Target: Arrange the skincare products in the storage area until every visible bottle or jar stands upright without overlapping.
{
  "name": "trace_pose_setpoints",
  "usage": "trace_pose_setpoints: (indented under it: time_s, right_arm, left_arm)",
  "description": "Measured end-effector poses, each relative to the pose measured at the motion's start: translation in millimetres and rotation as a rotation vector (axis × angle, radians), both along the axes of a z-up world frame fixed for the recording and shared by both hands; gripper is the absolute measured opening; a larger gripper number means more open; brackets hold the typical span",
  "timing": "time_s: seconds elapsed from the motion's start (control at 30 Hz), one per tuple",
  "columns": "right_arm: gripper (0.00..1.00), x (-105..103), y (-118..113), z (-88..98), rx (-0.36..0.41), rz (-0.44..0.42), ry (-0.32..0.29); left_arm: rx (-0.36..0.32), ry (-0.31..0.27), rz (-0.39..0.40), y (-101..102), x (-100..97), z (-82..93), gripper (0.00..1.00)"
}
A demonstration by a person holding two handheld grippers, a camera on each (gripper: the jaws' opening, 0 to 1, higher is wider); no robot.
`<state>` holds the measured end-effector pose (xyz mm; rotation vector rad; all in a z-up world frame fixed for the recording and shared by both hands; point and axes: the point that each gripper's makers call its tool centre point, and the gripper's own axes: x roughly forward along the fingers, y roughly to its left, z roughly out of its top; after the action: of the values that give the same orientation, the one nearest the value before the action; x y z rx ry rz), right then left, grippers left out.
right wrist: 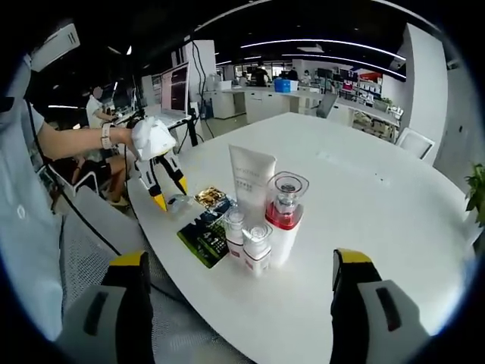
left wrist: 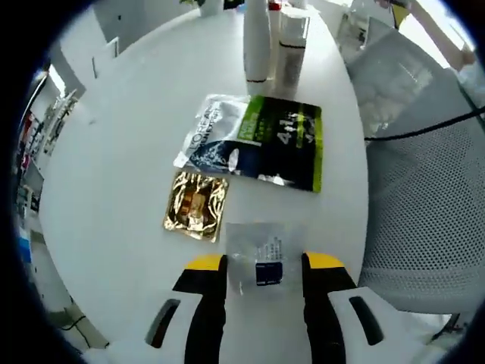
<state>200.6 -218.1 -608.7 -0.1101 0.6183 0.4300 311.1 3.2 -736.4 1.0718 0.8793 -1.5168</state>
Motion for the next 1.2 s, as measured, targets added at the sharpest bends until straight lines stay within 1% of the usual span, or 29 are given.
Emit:
trace_pose_setpoints:
  time_s: [0.03, 0.1, 0.13, 0.23, 0.43, 0.5, 0.6, 0.77, 0.83, 0.9, 1.0, 1.2]
  right_arm:
    - [1.0, -0.3, -0.2, -0.1, 0.001, 0.0, -0.001]
    - [1.0, -0.5, -0.7, 0.0, 0.003, -0.003, -0.003]
    - [1.0, -0.7, -1.0, -0.2, 0.002, -0.003, -0.002]
    - [1.0, -0.9, -1.9, 0.2, 0.005, -0.007, -0.005]
    - [1.0, -1.2, -2.8, -0.6, 0.005, -0.006, -0.005]
    - [1.0, -1.2, -2.7, -0.7, 0.008, -0.007, -0.006]
    - [1.0, -1.2, -3.4, -1.4, 0.008, -0.007, -0.005]
    - [1.0, -3.5, -1.5, -1.6, 0.011, -0.01, -0.006]
    - [1.0, -3.7, -1.9, -1.9, 0.012, -0.012, -0.005]
    - [1.0, -4.1, -2.0, -2.4, 0.012, -0.011, -0.004]
    - [1.0, -4.4, -3.8, -2.5, 0.014, -0.016, -0.004]
    - [1.0, -4.4, -6.6, -2.7, 0.017, -0.023, -0.004]
  left_arm:
    - [0.003, -0.006, -0.023, -1.0, -2.2, -0.9, 0.37]
    - [0.014, -0.014, -0.042, -2.3, -6.0, -3.0, 0.37]
    - [0.014, -0.019, -0.065, -3.2, -7.5, -3.3, 0.37]
    - [0.008, -0.031, -0.099, -8.1, -12.8, -3.5, 0.37]
    - [0.004, -0.043, -0.125, -15.8, -14.2, -3.2, 0.37]
    - [-0.001, -0.045, -0.157, -18.9, -16.7, -2.9, 0.37]
    - [0.005, -0.04, -0.182, -22.5, -19.7, -4.6, 0.37]
    - [-0.004, -0.04, -0.189, -31.0, -20.8, -6.4, 0.37]
    - [0.005, -0.038, -0.189, -32.6, -20.1, -8.6, 0.37]
    - [0.016, -0.051, -0.206, -32.1, -19.2, -10.6, 0.37]
    - [0.021, -0.053, -0.208, -32.6, -19.5, -12.2, 0.37]
    - [0.017, -0.04, -0.196, -32.7, -20.0, -12.7, 0.37]
